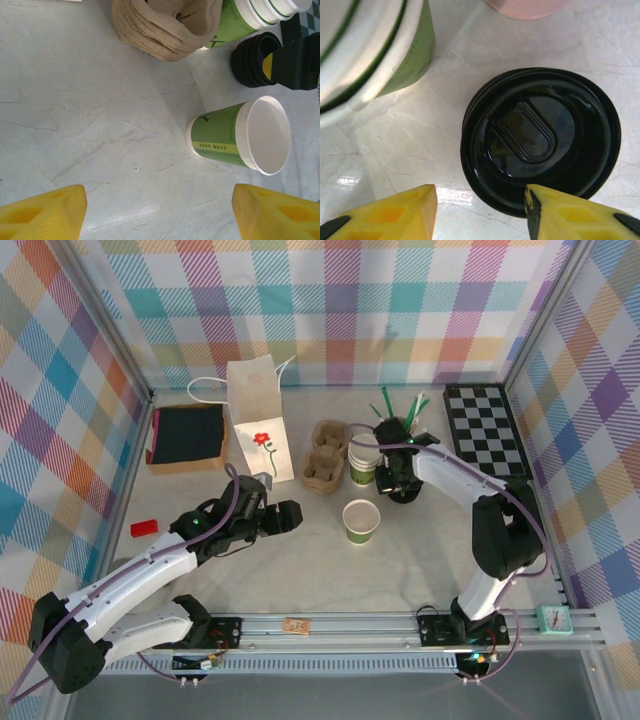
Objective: Pack the takeout coffee
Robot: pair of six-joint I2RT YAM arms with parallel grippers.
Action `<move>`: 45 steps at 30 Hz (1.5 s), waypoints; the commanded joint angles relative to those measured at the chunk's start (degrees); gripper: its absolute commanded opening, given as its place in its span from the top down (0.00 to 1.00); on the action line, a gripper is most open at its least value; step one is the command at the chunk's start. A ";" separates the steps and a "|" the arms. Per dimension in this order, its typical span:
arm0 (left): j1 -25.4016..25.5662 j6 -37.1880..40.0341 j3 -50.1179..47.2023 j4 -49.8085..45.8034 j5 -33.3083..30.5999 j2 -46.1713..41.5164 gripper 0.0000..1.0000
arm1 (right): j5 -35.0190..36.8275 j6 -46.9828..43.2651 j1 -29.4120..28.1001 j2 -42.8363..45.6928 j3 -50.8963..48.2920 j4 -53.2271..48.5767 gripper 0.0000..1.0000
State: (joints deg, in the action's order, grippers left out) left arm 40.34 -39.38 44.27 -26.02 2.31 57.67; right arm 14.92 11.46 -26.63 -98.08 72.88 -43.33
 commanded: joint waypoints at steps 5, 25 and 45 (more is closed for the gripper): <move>-0.80 0.89 -0.08 -1.14 -0.56 -0.37 0.24 | -0.01 -2.15 -0.30 -2.15 0.81 2.01 0.54; -0.79 0.80 -0.52 -1.20 -0.71 -0.63 0.26 | 0.65 -1.40 -0.35 3.01 -2.43 2.25 0.60; -0.79 0.48 -1.19 -0.87 -0.19 -1.11 0.28 | 2.86 -4.50 -0.17 5.15 -10.84 11.22 0.61</move>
State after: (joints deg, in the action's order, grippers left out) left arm 40.34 -39.38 43.83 -26.63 2.09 57.65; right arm 16.32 8.47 -26.63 -91.79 61.69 -35.44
